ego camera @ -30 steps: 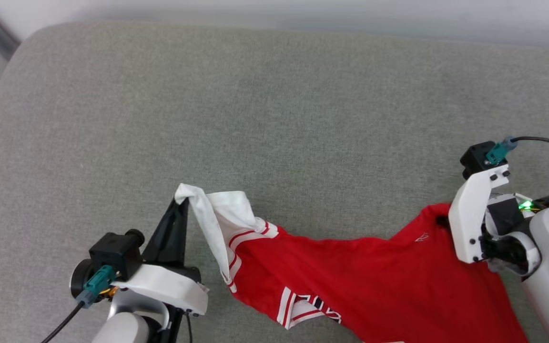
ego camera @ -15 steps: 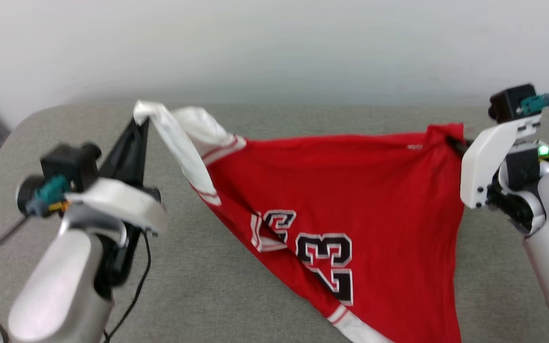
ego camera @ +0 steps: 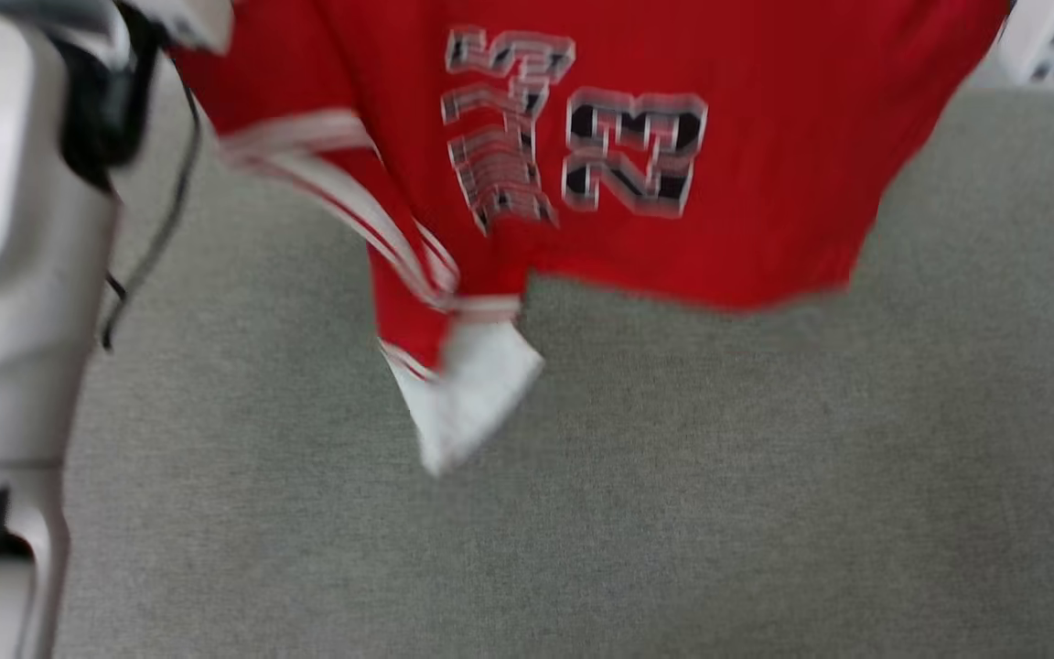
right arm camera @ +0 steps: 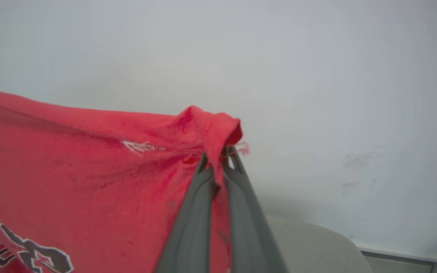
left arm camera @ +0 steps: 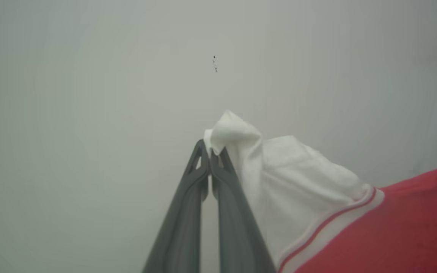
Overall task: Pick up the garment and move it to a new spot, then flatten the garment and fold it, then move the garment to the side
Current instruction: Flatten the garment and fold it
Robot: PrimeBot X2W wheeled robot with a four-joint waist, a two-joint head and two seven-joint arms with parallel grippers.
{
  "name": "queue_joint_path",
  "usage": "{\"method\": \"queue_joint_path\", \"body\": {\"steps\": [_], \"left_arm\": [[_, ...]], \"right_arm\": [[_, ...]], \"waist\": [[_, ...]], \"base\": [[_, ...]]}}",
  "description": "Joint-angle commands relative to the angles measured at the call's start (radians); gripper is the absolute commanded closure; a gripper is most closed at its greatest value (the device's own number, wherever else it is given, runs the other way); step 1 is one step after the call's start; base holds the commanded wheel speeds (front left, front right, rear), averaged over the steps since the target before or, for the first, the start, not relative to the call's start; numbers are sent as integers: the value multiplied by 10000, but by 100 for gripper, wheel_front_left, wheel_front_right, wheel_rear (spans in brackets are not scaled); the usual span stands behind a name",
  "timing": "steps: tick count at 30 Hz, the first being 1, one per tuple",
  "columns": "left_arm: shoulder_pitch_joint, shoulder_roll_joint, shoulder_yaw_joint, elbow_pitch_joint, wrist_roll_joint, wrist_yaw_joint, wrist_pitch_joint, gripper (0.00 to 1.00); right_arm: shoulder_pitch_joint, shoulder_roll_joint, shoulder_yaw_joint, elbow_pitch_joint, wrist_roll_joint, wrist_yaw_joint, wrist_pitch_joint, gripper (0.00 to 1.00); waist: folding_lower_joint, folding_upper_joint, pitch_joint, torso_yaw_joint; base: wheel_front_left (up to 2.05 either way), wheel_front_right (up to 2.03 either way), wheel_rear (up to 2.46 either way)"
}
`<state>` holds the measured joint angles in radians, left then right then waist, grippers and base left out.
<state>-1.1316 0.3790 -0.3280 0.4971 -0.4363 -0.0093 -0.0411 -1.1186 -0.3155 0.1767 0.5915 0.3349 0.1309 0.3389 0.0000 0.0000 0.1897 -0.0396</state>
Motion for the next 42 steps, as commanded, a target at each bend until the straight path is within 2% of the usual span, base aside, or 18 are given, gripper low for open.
{"method": "queue_joint_path", "body": {"steps": [1,11,16,20,25,30,36,42], "left_arm": [[-325,102,23,124,73,-59,-59,100],[-4371,318,42,1259,696,-260,-579,100],[-5196,231,112,1968,596,-319,-693,100],[-5263,43,100,2687,459,-412,-959,100],[-4843,-281,209,3772,58,-594,-1337,100],[-4161,-588,323,4746,-392,-862,-1747,100],[-2163,-887,342,5380,-878,-1120,-2117,100],[973,-877,452,4791,-1371,-1188,-2243,100]], "right_arm": [[-324,0,-23,22,-32,-3,-87,100],[-3546,-64,-388,204,-526,-5,-1109,100],[-4462,3,-141,594,-484,-5,-1370,100],[-4693,155,164,1193,-374,-5,-1670,100],[-4799,300,651,2182,-131,-3,-2142,100],[-4254,231,1328,3010,203,-3,-2535,100],[-2391,157,2396,3327,932,-5,-3035,100],[358,-98,3409,2795,1818,-3,-3512,100]], "waist": [[0,0,823,-126],[0,0,2935,-198],[0,0,3734,-139],[0,0,4225,-55],[0,0,4605,77],[0,0,4404,201],[0,0,3120,307],[0,0,1356,350]], "base": [[0,0,0],[0,0,0],[0,0,0],[0,0,0],[0,0,0],[0,0,0],[0,0,0],[0,0,0]]}}
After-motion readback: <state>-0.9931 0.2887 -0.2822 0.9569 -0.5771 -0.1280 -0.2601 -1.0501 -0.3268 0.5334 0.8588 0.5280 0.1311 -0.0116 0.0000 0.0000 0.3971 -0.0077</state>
